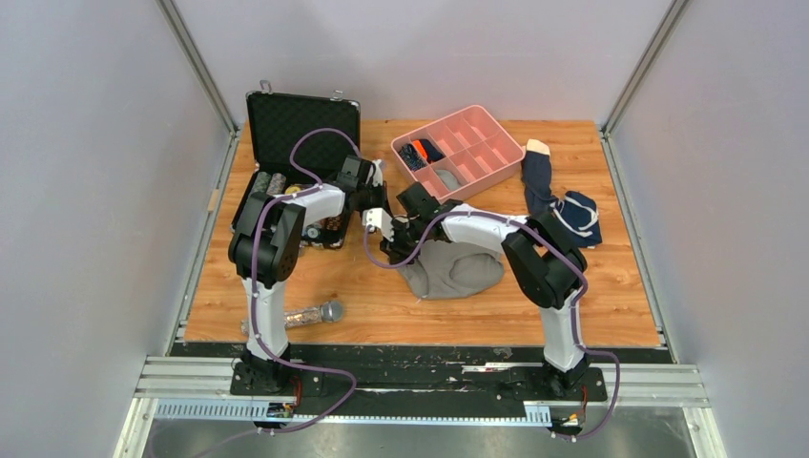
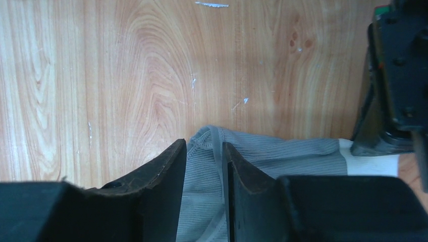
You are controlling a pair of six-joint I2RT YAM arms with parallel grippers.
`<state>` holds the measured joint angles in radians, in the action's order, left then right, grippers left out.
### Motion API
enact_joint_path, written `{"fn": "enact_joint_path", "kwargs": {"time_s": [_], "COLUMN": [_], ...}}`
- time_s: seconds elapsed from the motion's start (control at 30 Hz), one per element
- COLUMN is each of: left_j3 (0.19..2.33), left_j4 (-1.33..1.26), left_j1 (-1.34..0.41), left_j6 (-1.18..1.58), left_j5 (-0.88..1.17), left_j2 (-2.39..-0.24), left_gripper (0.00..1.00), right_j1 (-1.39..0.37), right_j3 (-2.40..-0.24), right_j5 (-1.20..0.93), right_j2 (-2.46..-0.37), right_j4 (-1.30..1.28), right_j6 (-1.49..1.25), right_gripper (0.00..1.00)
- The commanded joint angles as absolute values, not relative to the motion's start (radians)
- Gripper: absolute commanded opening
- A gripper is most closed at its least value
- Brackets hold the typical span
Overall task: Roll the underwear
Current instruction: Fold the underwear at the center of the board.
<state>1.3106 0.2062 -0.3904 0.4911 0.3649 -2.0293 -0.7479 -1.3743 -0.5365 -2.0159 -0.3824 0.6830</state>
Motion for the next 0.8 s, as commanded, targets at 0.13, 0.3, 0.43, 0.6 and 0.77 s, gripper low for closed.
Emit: {"fn": "enact_joint_path", "kwargs": {"time_s": [0.13, 0.3, 0.43, 0.6, 0.77], "left_j3": [1.340, 1.339, 1.339, 1.337, 1.329], "left_j4": [0.194, 0.194, 0.193, 0.194, 0.199], "left_j1": [-0.389, -0.390, -0.390, -0.390, -0.390], "left_j6": [0.499, 0.500, 0.503, 0.516, 0.543], "left_j5": [0.347, 0.347, 0.347, 0.343, 0.338], "left_j2": [-2.038, -2.036, -2.036, -2.029, -2.013], "left_gripper": [0.00, 0.00, 0.00, 0.00, 0.00], "right_j1": [-0.763, -0.777, -0.781, -0.782, -0.798], "right_j3": [-1.372, -1.371, -1.370, -1.374, -1.365], "right_j5": [-0.555, -0.551, -0.540, -0.519, -0.491], "right_j2": [-2.047, -2.059, -2.066, -2.091, -2.112], "right_j4": [-0.359, -0.357, -0.356, -0.363, -0.371], "right_j6": [0.698, 0.687, 0.678, 0.656, 0.650], "right_gripper": [0.36, 0.36, 0.35, 0.32, 0.22]}}
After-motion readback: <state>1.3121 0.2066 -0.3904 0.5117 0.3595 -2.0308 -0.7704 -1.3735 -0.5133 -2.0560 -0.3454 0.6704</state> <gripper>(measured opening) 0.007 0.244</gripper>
